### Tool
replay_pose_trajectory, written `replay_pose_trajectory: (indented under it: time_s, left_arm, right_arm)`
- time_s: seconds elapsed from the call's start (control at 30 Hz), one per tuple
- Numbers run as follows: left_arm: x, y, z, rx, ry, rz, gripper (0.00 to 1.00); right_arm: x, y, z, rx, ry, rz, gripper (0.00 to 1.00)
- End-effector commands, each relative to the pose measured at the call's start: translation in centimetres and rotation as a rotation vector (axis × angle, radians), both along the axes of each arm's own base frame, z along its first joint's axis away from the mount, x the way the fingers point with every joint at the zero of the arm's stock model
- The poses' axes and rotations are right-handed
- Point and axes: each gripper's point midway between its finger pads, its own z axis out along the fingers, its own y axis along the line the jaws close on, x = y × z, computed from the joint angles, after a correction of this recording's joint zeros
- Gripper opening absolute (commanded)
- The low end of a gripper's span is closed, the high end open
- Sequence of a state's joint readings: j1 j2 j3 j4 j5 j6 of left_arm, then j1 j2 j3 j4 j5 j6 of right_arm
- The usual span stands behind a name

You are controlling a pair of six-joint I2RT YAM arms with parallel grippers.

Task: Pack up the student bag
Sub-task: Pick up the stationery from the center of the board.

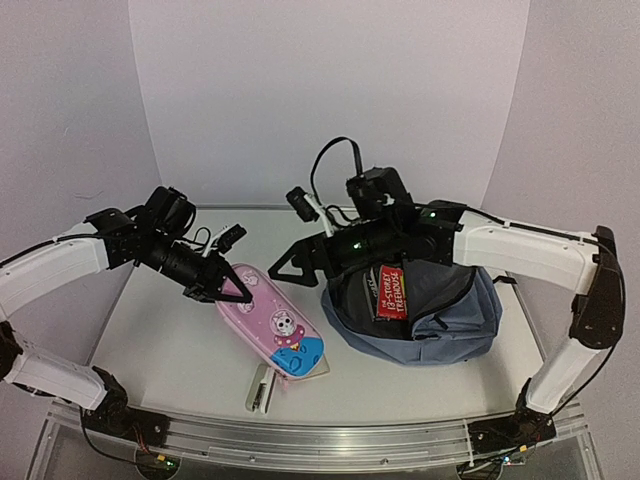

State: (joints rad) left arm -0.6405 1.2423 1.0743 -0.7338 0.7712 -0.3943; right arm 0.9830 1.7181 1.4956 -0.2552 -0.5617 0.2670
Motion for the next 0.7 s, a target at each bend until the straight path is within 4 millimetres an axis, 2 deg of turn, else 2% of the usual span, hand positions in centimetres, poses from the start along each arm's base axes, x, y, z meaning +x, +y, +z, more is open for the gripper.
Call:
replay_pose_trajectory:
  time_s: [0.0, 0.1, 0.17, 0.23, 0.33, 0.4, 0.5, 0.57, 0.67]
  left_arm:
    - [1.8, 0.0, 1.4, -0.048, -0.088, 0.097, 0.04]
    - [2.8, 0.3, 1.5, -0.041, -0.112, 0.171, 0.04]
    - [3.7, 0.7, 1.7, -0.048, -0.127, 0.235, 0.04]
    - [4.7, 1.0, 2.2, -0.066, -0.151, 0.313, 0.05]
    - [6.2, 2.0, 2.5, -0.088, -0.148, 0.449, 0.05]
    - [6.9, 2.4, 2.4, -0.104, -0.124, 0.504, 0.05]
    - [7.7, 2.8, 2.2, -0.123, -0.092, 0.554, 0.05]
    - [8.0, 2.9, 2.2, -0.141, -0.081, 0.578, 0.05]
    - [8.4, 3.0, 2.3, -0.169, -0.078, 0.596, 0.06]
  right_arm:
    - [2.6, -2.8, 5.4, 0.087, -0.085, -0.162, 0.9]
    - [4.8, -5.5, 6.6, 0.095, -0.097, -0.299, 0.98]
    - [6.7, -8.4, 6.8, 0.093, -0.083, -0.415, 0.98]
    - [8.9, -11.9, 6.8, 0.079, -0.069, -0.545, 0.98]
    - [11.7, -18.6, 6.3, -0.03, -0.096, -0.81, 0.98]
    - [12.6, -22.8, 6.2, -0.126, -0.13, -0.964, 0.98]
    - [13.3, -27.6, 6.1, -0.195, -0.146, -1.098, 0.98]
    - [13.9, -31.1, 5.4, -0.221, -0.128, -1.175, 0.98]
    - [14.0, -35.2, 3.2, -0.244, -0.061, -1.245, 0.98]
